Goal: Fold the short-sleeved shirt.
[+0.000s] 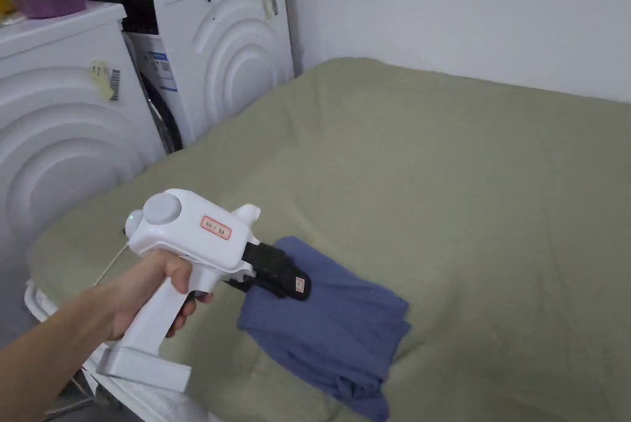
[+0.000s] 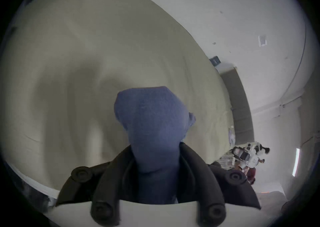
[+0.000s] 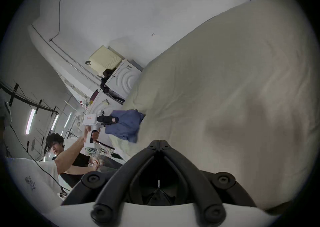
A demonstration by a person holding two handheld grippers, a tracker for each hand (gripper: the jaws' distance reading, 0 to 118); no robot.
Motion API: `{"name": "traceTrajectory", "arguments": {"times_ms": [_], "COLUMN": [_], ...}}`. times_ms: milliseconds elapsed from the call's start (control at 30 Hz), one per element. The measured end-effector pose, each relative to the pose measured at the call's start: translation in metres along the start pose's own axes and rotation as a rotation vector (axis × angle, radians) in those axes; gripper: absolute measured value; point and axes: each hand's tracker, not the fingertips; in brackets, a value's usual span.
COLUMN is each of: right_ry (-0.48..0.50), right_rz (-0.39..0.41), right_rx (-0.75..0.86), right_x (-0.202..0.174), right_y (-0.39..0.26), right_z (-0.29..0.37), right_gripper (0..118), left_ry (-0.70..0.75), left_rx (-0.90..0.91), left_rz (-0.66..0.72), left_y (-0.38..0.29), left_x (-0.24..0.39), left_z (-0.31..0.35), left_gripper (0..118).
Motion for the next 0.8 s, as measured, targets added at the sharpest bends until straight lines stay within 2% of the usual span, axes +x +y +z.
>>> {"name": "traceTrajectory", "arguments": {"times_ms": [133, 333, 367, 400, 433, 467, 567, 733, 767, 800], "right_ry": [-0.004, -0.025, -0.028, -0.029, -0.027, -0.027, -0.018, -0.005, 0.002, 0.006], "right_rz": [-0.012, -0.008, -0.008, -0.01, -0.013, -0.015, -0.016, 0.011, 0.015, 0.02], "right_rx": [-0.012, -0.04, -0.042, -0.043, -0.046, -0.049, -0.054, -0.039, -0.031, -0.019], "right_x": [-0.004, -0.007, -0.007, -0.005, -0.003, -0.003, -0.004, -0.005, -0.006, -0.007], "right_y": [-0.002, -0.001, -0.001, -0.001, 0.0, 0.0, -0.001, 0.004, 0.005, 0.006], "right_z": [-0.015, -0.033, -0.035, -0.035, -0.037, -0.038, -0.037, -0.021, -0.015, -0.009], "right_gripper": [0, 0, 0, 0, 0, 0, 0, 0, 0, 0], "left_ry": [0.056, 0.108, 0.114, 0.125, 0.146, 0.17, 0.175, 0.212, 0.231, 0.233], "left_rx": [-0.001, -0.035, -0.05, -0.054, -0.065, -0.049, -0.01, 0.06, 0.109, 0.152], "left_rz": [-0.01, -0.025, -0.02, -0.029, -0.052, -0.043, -0.029, -0.087, -0.094, -0.101], "left_y": [0.038, 0.056, 0.059, 0.058, 0.065, 0.066, 0.051, 0.042, 0.038, 0.033], "left_x": [-0.042, -0.049, -0.051, -0.045, -0.057, -0.054, -0.04, -0.027, -0.014, -0.004], "left_z": [0.014, 0.006, 0.004, 0.002, 0.006, 0.006, 0.013, 0.038, 0.045, 0.051], "left_gripper": [25, 26, 35, 59, 91, 118, 118, 116, 106, 88]}}
